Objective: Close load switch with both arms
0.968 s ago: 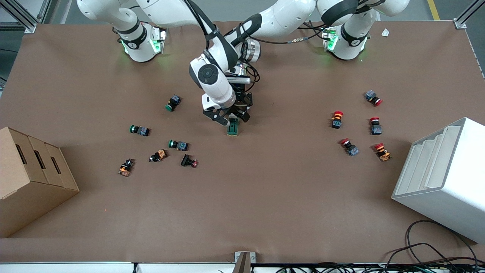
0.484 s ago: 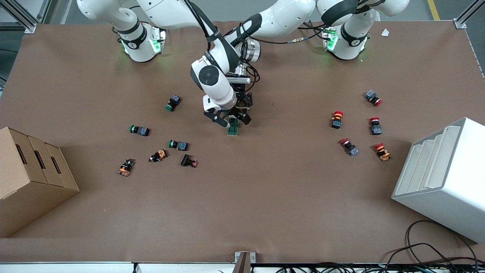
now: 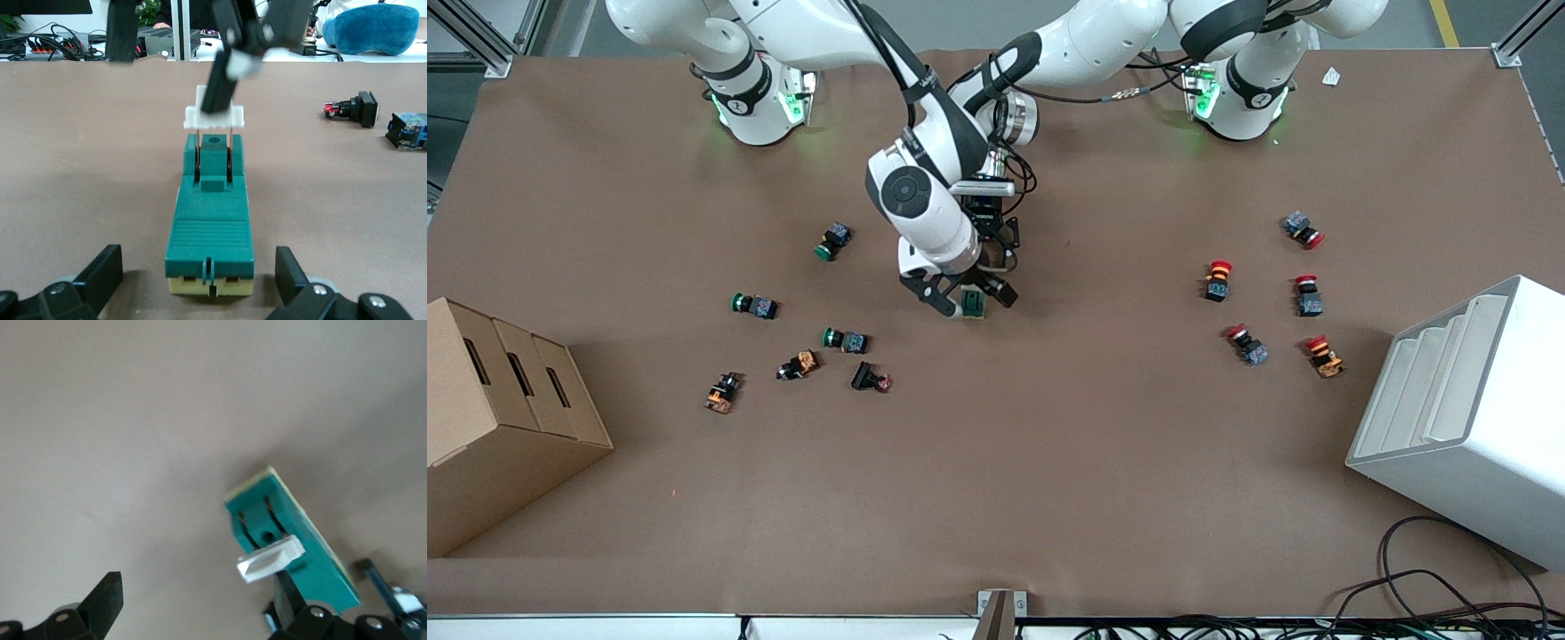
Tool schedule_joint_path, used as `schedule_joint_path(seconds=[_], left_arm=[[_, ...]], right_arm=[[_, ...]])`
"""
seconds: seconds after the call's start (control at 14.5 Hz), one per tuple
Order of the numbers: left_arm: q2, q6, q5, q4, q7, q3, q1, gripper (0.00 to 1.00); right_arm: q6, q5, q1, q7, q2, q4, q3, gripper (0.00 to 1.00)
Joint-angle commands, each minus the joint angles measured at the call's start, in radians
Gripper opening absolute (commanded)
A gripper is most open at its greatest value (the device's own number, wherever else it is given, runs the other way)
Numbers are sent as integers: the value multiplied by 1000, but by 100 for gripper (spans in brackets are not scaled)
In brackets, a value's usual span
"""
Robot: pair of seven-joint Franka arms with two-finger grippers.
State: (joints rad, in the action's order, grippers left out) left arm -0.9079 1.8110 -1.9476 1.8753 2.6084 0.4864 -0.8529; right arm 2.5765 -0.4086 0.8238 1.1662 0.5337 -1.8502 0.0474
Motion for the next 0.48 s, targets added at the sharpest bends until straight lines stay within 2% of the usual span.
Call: schedule_joint_path(seconds=[0.0, 0.41], left_arm=[[-34, 8, -14, -21, 22, -11, -14, 100], [-32, -24, -5, -18, 19, -11, -15, 100]], right_arm=[[10, -6, -12, -16, 37, 43, -6, 100], [17, 7, -14, -20, 104, 95, -3, 100]])
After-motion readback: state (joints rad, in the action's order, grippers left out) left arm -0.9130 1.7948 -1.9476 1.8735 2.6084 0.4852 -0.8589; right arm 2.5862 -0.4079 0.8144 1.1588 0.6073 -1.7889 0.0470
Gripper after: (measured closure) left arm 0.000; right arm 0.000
